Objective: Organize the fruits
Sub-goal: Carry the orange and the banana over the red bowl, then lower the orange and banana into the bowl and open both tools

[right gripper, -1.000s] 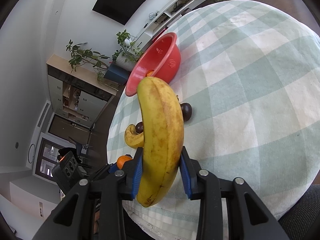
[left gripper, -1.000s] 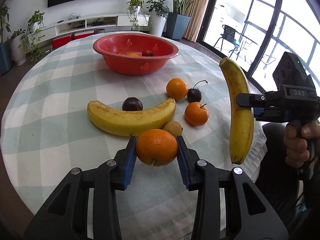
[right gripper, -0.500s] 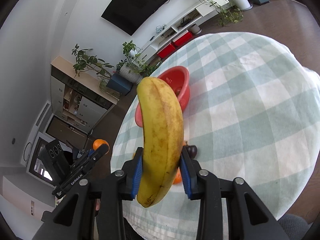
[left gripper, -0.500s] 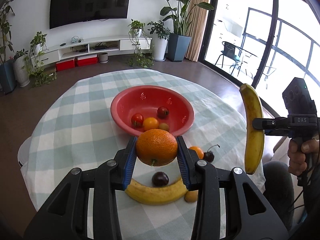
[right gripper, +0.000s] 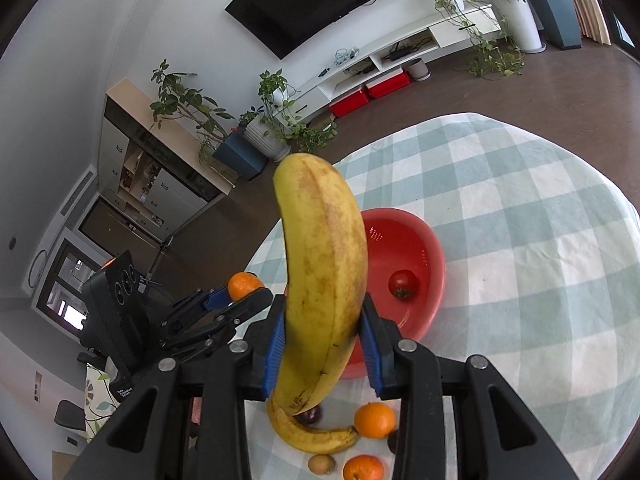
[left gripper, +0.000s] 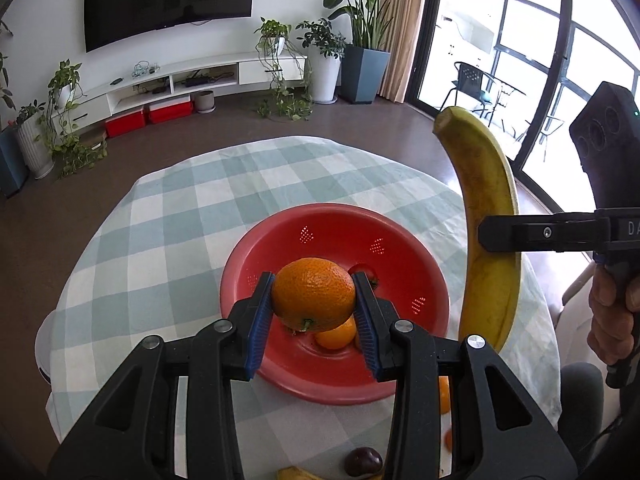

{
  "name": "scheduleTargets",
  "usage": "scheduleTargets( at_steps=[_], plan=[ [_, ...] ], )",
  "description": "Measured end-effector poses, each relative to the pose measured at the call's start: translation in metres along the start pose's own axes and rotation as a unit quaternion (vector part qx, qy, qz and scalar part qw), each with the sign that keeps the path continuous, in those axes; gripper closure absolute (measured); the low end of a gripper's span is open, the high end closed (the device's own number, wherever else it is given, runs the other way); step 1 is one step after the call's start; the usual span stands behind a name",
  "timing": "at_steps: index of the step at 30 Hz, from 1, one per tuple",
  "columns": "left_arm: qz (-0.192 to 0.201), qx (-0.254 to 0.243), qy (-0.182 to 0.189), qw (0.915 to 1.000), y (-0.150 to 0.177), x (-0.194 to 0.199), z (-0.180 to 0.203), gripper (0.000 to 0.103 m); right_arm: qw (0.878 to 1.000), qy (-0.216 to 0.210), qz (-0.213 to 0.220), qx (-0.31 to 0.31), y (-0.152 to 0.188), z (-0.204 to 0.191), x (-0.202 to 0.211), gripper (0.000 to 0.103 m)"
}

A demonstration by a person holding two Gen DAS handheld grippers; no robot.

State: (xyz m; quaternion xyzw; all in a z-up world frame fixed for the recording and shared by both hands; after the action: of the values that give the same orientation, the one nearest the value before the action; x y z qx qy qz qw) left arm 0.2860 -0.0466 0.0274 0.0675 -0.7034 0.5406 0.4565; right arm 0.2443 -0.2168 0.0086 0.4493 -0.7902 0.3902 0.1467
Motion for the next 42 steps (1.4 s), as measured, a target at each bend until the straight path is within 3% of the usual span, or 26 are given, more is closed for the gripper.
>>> scheduleTargets(
  at_steps=[8, 20, 28, 32, 42],
  plan=[
    [-0.035, 0.006, -0.002, 0.9994, 0.01, -0.053, -0.01, 0.067, 0.999, 0.031, -0.04, -0.011, -0.01, 0.018, -0.052, 0.066],
    [-0.056, 0.001, 0.001, 0.9984, 0.024, -0.09, -0.009, 0.067, 0.996, 0.052, -0.072, -0.015, -0.007, 0.032, -0.087, 0.066],
    [-0.056, -0.004, 0.0, 0.9984, 0.024, -0.093, -0.005, 0.066, 0.995, 0.064, -0.074, -0.003, -0.007, 0.027, -0.088, 0.065],
    [-0.055, -0.007, -0.006, 0.9984, 0.025, -0.09, -0.003, 0.051, 0.995, 0.067, -0.073, -0.001, -0.007, 0.025, -0.089, 0.064],
    [-0.027, -0.002, -0.008, 0.9996, 0.023, -0.062, -0.001, 0.044, 0.994, 0.079, -0.07, 0.0, -0.007, 0.025, -0.089, 0.058]
  ],
)
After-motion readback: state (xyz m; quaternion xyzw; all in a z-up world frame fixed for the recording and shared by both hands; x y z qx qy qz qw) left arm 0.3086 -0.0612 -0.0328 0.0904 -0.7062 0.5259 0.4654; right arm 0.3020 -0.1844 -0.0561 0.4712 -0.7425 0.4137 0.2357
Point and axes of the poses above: each gripper's, at about its wrist camera, not at the fingertips, and x roughly against the way its jaws point, z to its right, y to its underside, the point moved 2 cm from there along -x, roughly the way its jaws point, and after that the axes turned 8 degrees about -x, right-handed, at the moved point
